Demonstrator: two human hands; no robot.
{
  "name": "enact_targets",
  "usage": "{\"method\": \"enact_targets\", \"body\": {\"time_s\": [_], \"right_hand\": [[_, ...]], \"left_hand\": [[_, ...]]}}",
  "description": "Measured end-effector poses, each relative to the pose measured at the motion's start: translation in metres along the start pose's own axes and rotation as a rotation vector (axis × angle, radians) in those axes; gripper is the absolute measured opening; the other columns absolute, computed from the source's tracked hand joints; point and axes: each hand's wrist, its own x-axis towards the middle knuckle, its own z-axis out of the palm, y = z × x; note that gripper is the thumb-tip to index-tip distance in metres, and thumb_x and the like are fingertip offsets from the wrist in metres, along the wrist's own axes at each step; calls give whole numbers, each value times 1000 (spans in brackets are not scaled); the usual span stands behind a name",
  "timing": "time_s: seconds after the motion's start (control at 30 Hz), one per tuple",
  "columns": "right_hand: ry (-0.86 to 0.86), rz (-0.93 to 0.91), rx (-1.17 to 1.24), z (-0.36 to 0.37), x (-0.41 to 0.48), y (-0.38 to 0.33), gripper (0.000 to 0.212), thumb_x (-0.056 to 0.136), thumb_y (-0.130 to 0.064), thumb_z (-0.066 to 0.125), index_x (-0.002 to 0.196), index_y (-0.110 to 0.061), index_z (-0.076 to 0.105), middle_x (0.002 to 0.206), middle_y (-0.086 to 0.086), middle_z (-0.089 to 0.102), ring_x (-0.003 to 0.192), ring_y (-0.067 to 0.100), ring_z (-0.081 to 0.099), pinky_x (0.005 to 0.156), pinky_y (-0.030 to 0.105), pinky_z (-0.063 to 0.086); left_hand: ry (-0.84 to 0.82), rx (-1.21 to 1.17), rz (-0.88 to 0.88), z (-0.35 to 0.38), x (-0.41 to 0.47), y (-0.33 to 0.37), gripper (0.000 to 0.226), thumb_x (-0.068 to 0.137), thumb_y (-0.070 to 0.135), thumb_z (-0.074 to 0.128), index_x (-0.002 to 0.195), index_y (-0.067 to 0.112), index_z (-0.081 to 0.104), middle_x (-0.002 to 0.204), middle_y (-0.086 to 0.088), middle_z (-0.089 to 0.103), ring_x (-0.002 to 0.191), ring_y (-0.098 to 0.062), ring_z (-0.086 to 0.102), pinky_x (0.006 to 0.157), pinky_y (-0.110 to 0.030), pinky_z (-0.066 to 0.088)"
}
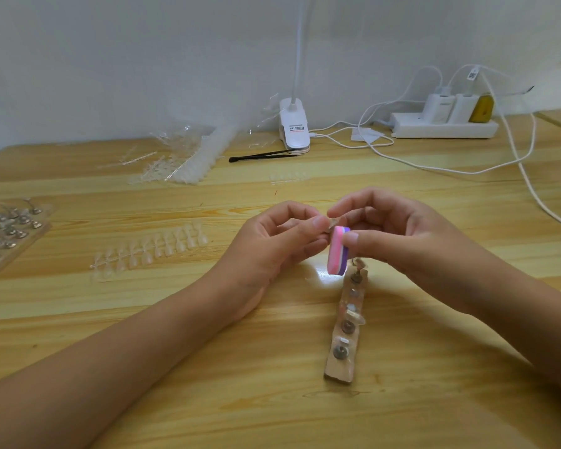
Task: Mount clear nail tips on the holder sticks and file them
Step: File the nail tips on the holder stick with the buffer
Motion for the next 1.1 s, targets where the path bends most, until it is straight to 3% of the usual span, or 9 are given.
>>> {"method": "enact_targets", "body": {"time_s": [0.33, 0.53, 0.6, 0.67, 0.73, 0.9, 1.1], "right_hand": [[-15, 2, 35, 2, 0, -1, 30, 84, -21, 69, 114, -22, 71, 111, 8, 73, 105, 22, 70, 96, 25, 52], [-94, 20, 60, 1, -2, -5, 37, 84, -20, 67, 120, -25, 69, 109, 5, 73, 101, 20, 71, 84, 22, 54], [-149, 25, 60, 1, -3, -8, 41, 85, -16, 67, 124, -27, 67, 105, 3, 72, 96, 16, 71, 79, 19, 54], [-188, 20, 46, 2, -4, -11, 43, 86, -14, 66, 126, -29, 65, 102, 1, 72, 93, 13, 71, 77, 18, 54], [-155, 6, 28, 2, -4, -13, 42, 85, -17, 68, 125, -29, 66, 99, 0, 72, 93, 14, 71, 78, 19, 54], [99, -33, 71, -2, -1, -11, 30, 74, -24, 73, 103, -19, 73, 97, 5, 71, 93, 25, 72, 81, 25, 57], [27, -39, 35, 5, -2, -8, 19, 81, -19, 73, 99, -14, 70, 102, 13, 73, 97, 29, 72, 83, 28, 57]], "left_hand": [[24, 37, 13, 2, -1, -1, 15, 78, 34, 74, 81, 20, 73, 83, 1, 74, 76, -9, 71, 69, -17, 54], [24, -8, 10, 1, -1, 0, 7, 79, 22, 71, 75, 26, 74, 82, 1, 73, 75, -9, 70, 70, -17, 54], [57, -49, -5, -2, 0, -1, 7, 78, 19, 70, 84, 21, 73, 82, 1, 72, 75, -8, 69, 71, -17, 54], [69, -86, -20, -4, 1, 0, 22, 78, 19, 70, 99, 13, 69, 88, 0, 73, 78, -8, 68, 72, -17, 55], [70, -96, -30, -4, 1, 1, 29, 78, 21, 72, 105, 9, 69, 92, -2, 73, 80, -8, 68, 73, -17, 55], [48, -104, -39, -3, 2, 1, 12, 76, 22, 75, 87, 20, 80, 90, -1, 74, 77, -6, 66, 72, -15, 54], [-11, -35, -36, -3, 1, 2, 14, 84, 24, 67, 90, 24, 79, 92, 3, 74, 82, -5, 67, 76, -17, 54]]}}
